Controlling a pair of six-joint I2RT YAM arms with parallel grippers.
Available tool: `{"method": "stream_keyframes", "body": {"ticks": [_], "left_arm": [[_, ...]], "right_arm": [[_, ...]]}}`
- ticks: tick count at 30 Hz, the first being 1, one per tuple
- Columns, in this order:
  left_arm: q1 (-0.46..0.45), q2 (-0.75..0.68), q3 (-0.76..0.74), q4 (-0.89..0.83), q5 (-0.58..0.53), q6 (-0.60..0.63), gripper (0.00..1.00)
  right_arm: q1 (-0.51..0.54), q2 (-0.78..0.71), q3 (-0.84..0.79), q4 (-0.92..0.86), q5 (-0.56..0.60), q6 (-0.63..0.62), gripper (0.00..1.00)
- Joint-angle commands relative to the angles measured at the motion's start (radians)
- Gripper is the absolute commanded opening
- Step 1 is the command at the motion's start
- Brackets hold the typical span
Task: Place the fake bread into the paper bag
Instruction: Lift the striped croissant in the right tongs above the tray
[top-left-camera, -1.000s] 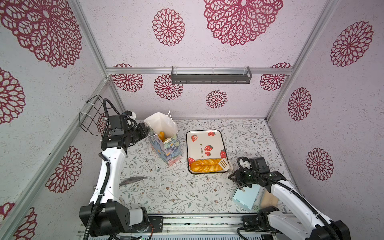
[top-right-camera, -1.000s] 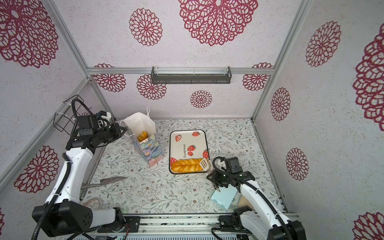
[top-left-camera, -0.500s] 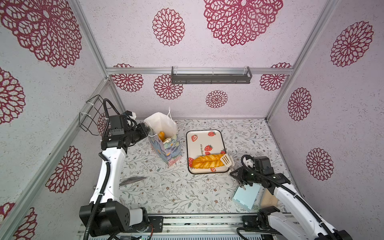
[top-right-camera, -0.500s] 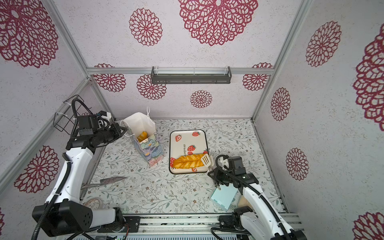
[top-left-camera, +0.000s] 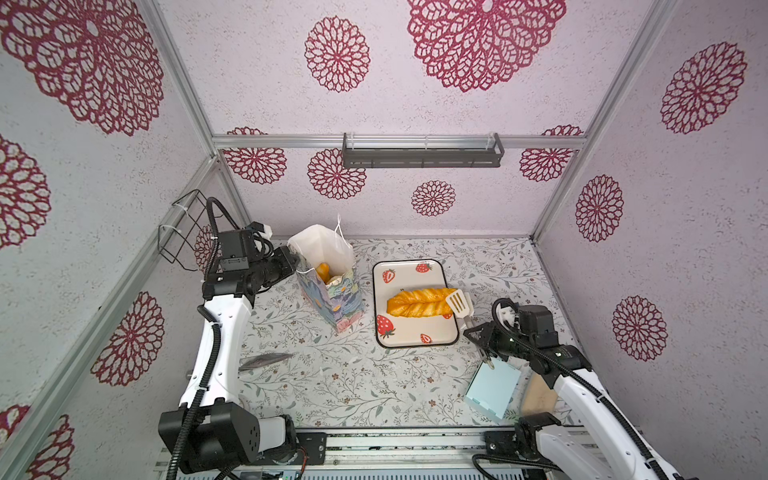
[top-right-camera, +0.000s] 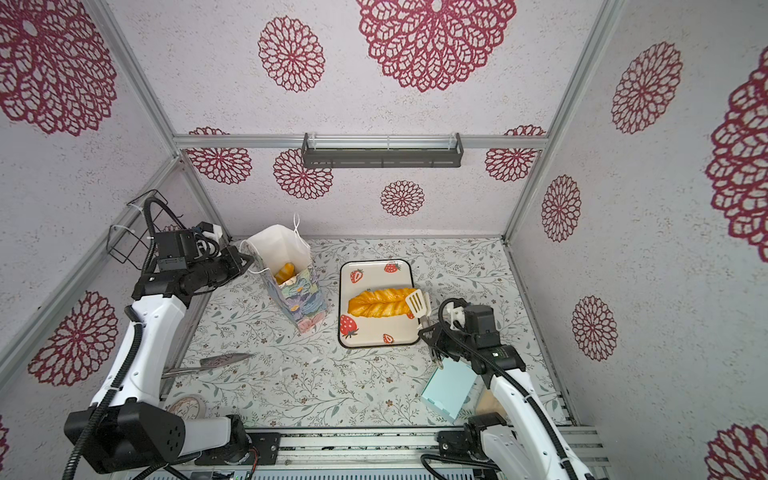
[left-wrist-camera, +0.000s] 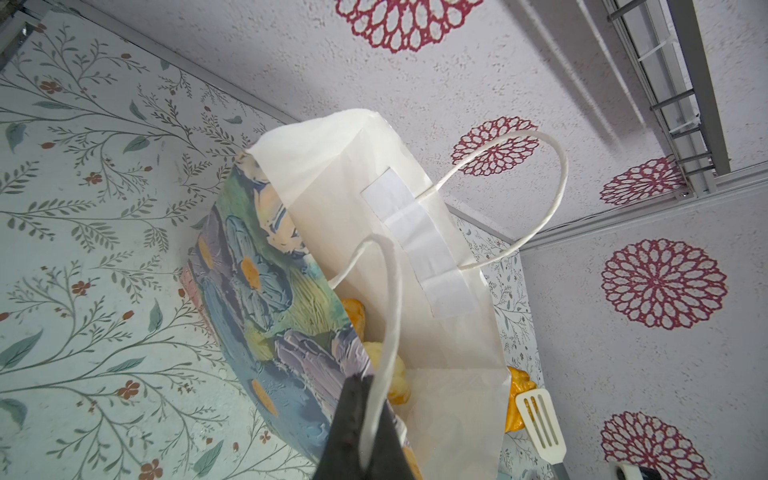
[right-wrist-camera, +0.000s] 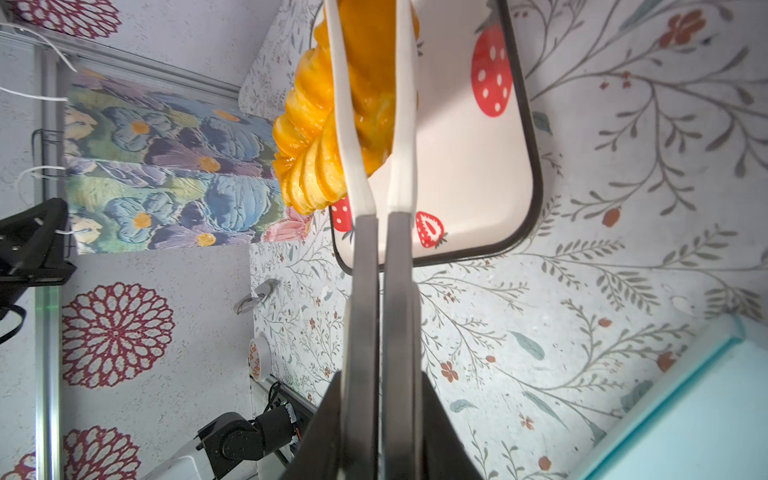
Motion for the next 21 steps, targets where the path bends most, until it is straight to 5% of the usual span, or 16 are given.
{"method": "stream_keyframes", "body": {"ticks": [1,21], "left_arm": [[-0.008,-0.015,0.024,-0.022,-0.003,0.015,0.04],[-0.008,-0.027,0.042,-0.045,-0.003,0.024,0.04]], "right_arm": [[-0.007,-0.022,0.086,0.07,-0.036,-0.016,0.22],[-0.007,0.098,0.453,-0.041,-0.034,-0.156,0.22]]}}
